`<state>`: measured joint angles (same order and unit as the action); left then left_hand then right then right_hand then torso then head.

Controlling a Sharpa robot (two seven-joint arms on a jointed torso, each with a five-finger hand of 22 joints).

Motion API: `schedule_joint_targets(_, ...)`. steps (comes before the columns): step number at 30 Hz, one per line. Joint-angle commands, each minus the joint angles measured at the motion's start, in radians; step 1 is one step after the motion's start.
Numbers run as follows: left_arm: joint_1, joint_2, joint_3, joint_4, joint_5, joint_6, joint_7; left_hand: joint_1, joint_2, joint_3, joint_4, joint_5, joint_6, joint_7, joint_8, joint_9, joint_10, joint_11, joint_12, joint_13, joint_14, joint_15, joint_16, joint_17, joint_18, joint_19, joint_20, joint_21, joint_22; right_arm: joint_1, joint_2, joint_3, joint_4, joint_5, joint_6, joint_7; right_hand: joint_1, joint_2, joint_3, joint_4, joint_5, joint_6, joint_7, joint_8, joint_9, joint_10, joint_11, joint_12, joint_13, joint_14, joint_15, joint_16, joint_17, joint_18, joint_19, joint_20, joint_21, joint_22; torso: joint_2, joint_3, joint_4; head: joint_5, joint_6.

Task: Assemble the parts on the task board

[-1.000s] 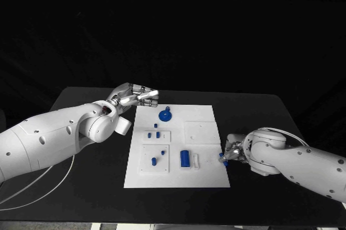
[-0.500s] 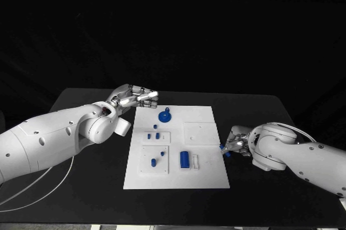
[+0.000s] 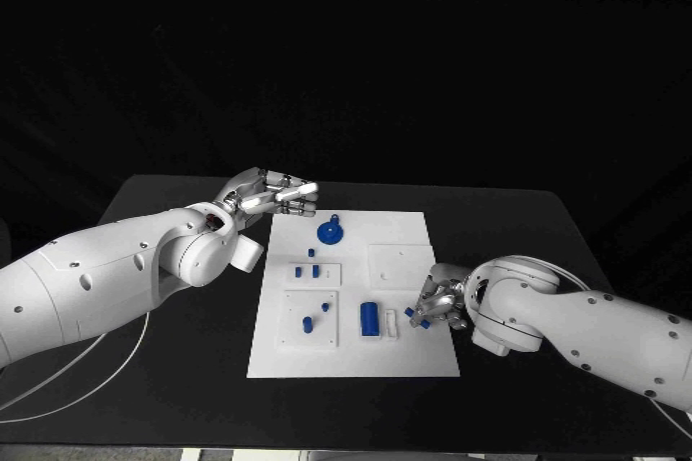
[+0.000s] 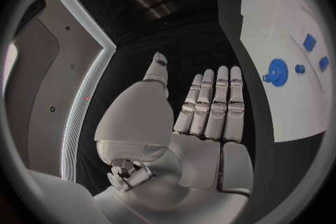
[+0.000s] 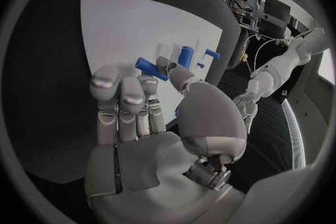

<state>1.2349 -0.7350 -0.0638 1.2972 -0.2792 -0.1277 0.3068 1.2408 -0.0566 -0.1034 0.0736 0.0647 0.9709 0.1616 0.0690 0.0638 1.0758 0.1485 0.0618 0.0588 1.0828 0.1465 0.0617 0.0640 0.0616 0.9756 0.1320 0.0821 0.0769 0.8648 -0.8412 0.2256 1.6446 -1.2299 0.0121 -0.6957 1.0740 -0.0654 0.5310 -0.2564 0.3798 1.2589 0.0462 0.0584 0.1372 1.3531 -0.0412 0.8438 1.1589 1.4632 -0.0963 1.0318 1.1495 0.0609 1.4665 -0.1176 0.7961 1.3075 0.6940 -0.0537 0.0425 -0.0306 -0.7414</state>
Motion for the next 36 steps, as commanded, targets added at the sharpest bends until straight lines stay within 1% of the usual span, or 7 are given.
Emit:
schedule_joint_targets(1,0.001,0.003,0.000,0.002,0.006,0.014,0.004,0.000,0.001,0.001,0.006,0.005,-0.008,0.002,0.002,-0.001,-0.002,0.002,-0.002,0.001,0.005,0.001,-0.001,0.000,-0.007,0.005,0.002,0.003,0.001,-0.001,0.016,-0.010,-0.010,0.034,0.001,0.008,0.014,0.025,-0.009,-0.001,0.003,0.008,-0.002,0.006,-0.002,0.014,-0.007,0.006,0.000,0.001,0.004,0.005,0.002,-0.014,0.040,0.003,0.003,0.097,0.001,0.0008,0.0001,0.004,-0.001)
schedule_joint_targets(6,0.001,0.004,0.000,0.002,0.006,0.016,0.003,-0.001,0.002,0.000,0.008,0.004,-0.006,0.001,0.003,-0.001,-0.002,0.002,-0.002,0.001,0.004,0.001,-0.001,0.000,-0.007,0.004,0.002,0.003,0.001,-0.002,0.040,-0.022,-0.023,0.033,-0.013,0.011,0.012,0.030,-0.022,0.001,-0.002,0.010,-0.004,0.006,-0.005,0.014,-0.009,0.007,0.001,0.001,0.004,0.008,0.004,-0.014,0.040,0.003,0.004,0.097,0.001,0.0011,-0.0007,0.007,-0.004)
schedule_joint_targets(12,0.001,0.005,0.000,0.002,0.005,0.016,0.002,-0.001,0.002,0.000,0.008,0.004,-0.006,0.001,0.003,-0.001,-0.002,0.002,-0.002,0.001,0.004,0.001,-0.001,0.000,-0.007,0.004,0.002,0.003,0.001,-0.002,0.058,-0.027,-0.031,0.030,-0.025,0.014,0.009,0.036,-0.042,0.013,-0.025,0.011,-0.007,0.006,-0.008,0.015,-0.010,0.007,0.002,0.001,0.003,0.008,0.004,-0.015,0.041,0.002,0.003,0.097,0.001,0.0013,-0.0001,0.008,-0.005)
schedule_joint_targets(17,0.001,0.005,-0.001,0.002,0.005,0.016,0.002,-0.002,0.004,0.000,0.009,0.004,-0.007,0.002,0.003,-0.001,-0.003,0.003,-0.002,0.001,0.004,0.001,-0.001,0.000,-0.007,0.004,0.002,0.003,0.001,-0.002,0.067,-0.028,-0.034,0.028,-0.035,0.018,0.002,0.043,-0.059,0.031,-0.049,0.010,-0.010,0.005,-0.010,0.016,-0.010,0.007,0.002,0.001,0.003,0.008,0.004,-0.015,0.042,0.002,0.003,0.097,0.001,0.0014,-0.0005,0.009,-0.005)
schedule_joint_targets(23,0.001,0.005,-0.001,0.001,0.004,0.017,-0.001,-0.002,0.004,0.000,0.009,0.004,-0.007,0.002,0.003,-0.001,-0.003,0.003,-0.002,0.001,0.004,0.001,-0.001,0.000,-0.007,0.004,0.002,0.003,0.001,-0.002,0.077,-0.029,-0.034,0.029,-0.039,0.023,-0.014,0.040,-0.070,0.070,-0.092,0.009,-0.015,0.005,-0.015,0.017,-0.011,0.009,0.003,0.002,0.002,0.011,0.006,-0.016,0.043,0.001,0.002,0.097,0.001,0.0018,-0.0010,0.010,-0.005)
schedule_joint_targets(30,0.001,0.005,-0.001,0.002,0.003,0.018,-0.003,-0.002,0.003,-0.001,0.010,0.003,-0.007,0.002,0.003,-0.001,-0.003,0.003,-0.002,0.001,0.003,0.002,-0.001,0.000,-0.007,0.004,0.002,0.003,0.001,-0.002,0.085,-0.029,-0.040,0.032,-0.019,0.021,-0.034,0.035,-0.074,0.105,-0.120,0.009,-0.018,0.005,-0.022,0.017,-0.011,0.010,0.004,0.002,0.002,0.011,0.006,-0.017,0.043,0.001,-0.001,0.097,0.001,0.0016,-0.0009,0.011,-0.004)
schedule_joint_targets(36,0.001,0.005,-0.001,0.002,0.002,0.018,-0.005,-0.003,0.004,0.000,0.012,0.004,-0.007,0.002,0.003,-0.001,-0.003,0.003,-0.002,0.001,0.003,0.001,-0.001,0.000,-0.006,0.004,0.003,0.003,0.001,-0.002,0.090,-0.029,-0.048,0.034,-0.001,0.017,-0.047,0.030,-0.072,0.122,-0.130,0.008,-0.018,0.005,-0.026,0.015,-0.011,0.007,0.002,0.001,0.002,0.008,0.005,-0.017,0.042,0.001,-0.006,0.096,0.001,0.0020,-0.0011,0.013,-0.006)
